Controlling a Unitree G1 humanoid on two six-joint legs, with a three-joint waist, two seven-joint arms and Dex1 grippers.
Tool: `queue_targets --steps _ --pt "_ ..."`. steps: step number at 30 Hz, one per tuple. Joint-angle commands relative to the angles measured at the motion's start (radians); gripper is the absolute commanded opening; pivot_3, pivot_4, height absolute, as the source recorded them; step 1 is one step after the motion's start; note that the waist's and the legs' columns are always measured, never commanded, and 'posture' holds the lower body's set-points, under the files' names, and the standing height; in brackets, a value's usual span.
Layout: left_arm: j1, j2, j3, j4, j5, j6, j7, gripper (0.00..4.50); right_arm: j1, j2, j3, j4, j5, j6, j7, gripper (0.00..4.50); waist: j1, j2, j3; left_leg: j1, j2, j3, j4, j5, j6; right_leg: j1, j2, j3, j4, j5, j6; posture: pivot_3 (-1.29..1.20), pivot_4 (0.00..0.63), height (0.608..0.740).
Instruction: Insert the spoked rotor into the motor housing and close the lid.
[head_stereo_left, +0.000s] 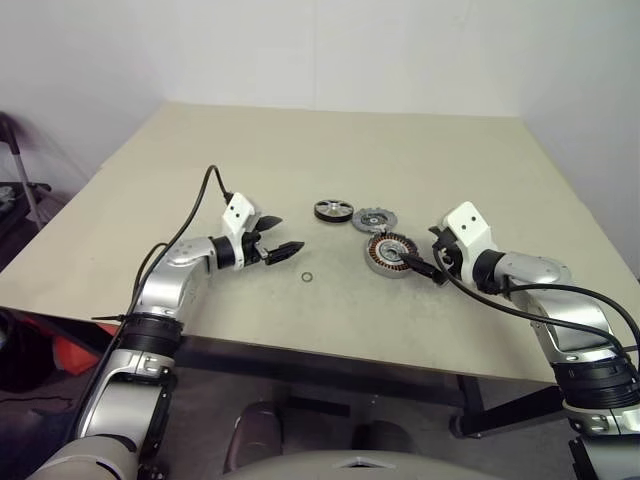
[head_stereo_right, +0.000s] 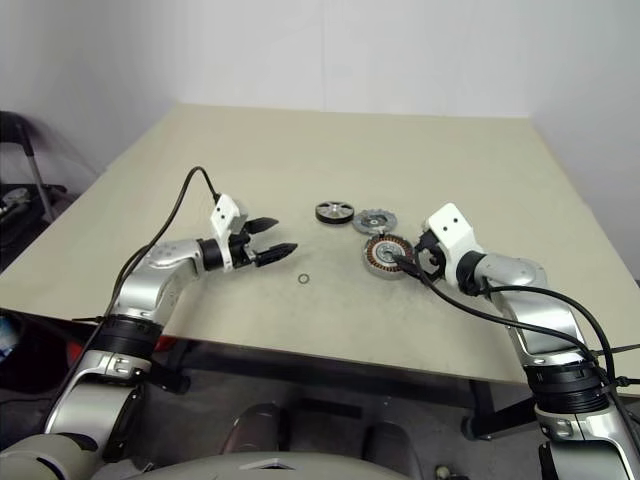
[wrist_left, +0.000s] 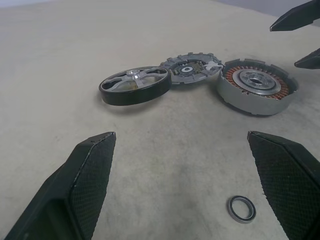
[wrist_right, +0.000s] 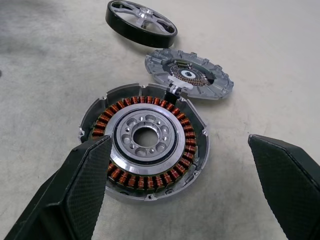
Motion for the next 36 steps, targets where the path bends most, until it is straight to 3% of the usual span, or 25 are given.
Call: queue_targets --steps 1,15,27,36 --pt "-0.034 0.012 0.006 -0.010 -0.001 -0.022 -0.013 4.46 -0.012 0.002 -0.022 -0.015 -0.002 -0.025 -0.008 4.50 0.000 0.000 0.000 0.000 0.000 0.000 0.000 0.000 0.000 0.000 0.000 0.000 0.000 0.000 0.000 0.00 0.000 0.740" --pt "-0.005 0.032 -0.052 -0.006 0.051 -0.058 -0.047 4.46 0.010 0.015 -0.019 -0.042 -0.004 -0.018 -0.032 4.50 0.000 0.000 0.000 0.000 0.000 0.000 0.000 0.000 0.000 0.000 0.000 0.000 0.000 0.000 0.000 0.00 0.000 0.740" --pt "-0.039 -0.001 -0.019 0.013 0.018 -0.052 -0.041 4.46 0.011 0.002 -0.026 -0.033 -0.007 -0.019 -0.031 4.50 0.000 0.000 0.000 0.000 0.000 0.000 0.000 0.000 0.000 0.000 0.000 0.000 0.000 0.000 0.000 0.00 0.000 0.740" --pt "-0.018 0.003 -0.092 0.030 0.100 -0.122 -0.053 4.46 0.009 0.016 -0.014 -0.032 -0.015 -0.018 -0.040 4.50 0.000 0.000 0.000 0.000 0.000 0.000 0.000 0.000 0.001 0.000 0.000 0.000 0.000 0.000 0.000 0.00 0.000 0.740"
